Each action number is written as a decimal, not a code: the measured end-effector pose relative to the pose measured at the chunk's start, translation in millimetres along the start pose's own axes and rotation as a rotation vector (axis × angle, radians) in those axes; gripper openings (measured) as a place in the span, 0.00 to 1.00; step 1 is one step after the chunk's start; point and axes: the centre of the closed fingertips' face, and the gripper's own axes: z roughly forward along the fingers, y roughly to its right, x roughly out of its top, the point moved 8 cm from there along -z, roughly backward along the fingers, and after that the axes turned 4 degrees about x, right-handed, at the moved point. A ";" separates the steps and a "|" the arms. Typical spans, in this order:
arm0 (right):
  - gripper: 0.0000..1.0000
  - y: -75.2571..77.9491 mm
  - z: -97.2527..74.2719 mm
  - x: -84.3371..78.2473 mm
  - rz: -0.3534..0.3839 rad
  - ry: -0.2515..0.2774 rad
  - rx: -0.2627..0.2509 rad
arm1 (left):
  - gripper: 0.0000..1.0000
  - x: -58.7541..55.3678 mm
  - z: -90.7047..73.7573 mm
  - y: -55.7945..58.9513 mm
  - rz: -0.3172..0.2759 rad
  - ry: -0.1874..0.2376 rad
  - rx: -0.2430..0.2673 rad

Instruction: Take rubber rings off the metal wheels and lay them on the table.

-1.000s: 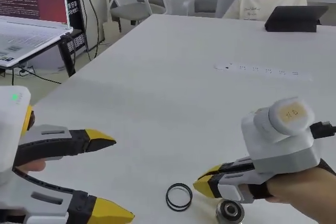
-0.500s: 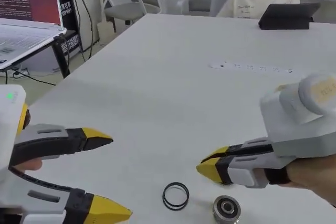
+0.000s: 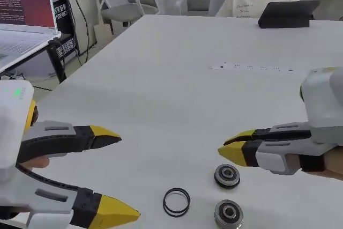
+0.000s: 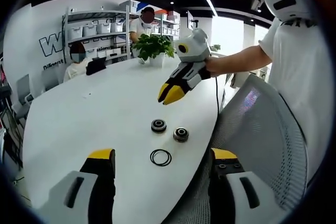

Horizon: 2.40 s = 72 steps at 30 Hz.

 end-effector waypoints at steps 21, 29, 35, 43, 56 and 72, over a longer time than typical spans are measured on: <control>0.16 25.2 0.3 -63.2 0.032 -0.117 -0.052 | 0.62 55.1 45.4 -4.9 0.117 0.103 -0.057; 0.16 29.0 7.5 -70.1 0.008 -0.132 -0.055 | 0.59 65.5 72.4 -4.3 0.132 0.128 -0.093; 0.20 32.3 16.3 -69.5 -0.016 -0.134 -0.057 | 0.53 67.7 97.0 -4.3 0.130 0.131 -0.127; 0.21 33.3 23.1 -70.5 -0.046 -0.148 -0.058 | 0.40 58.8 133.0 -9.8 0.050 0.131 -0.136; 0.19 35.6 26.5 -72.3 -0.079 -0.163 -0.068 | 0.25 18.5 172.8 -6.8 0.085 0.005 -0.136; 0.17 36.7 25.9 -74.2 -0.102 -0.171 -0.074 | 0.09 -2.9 188.8 -3.9 0.095 -0.070 -0.122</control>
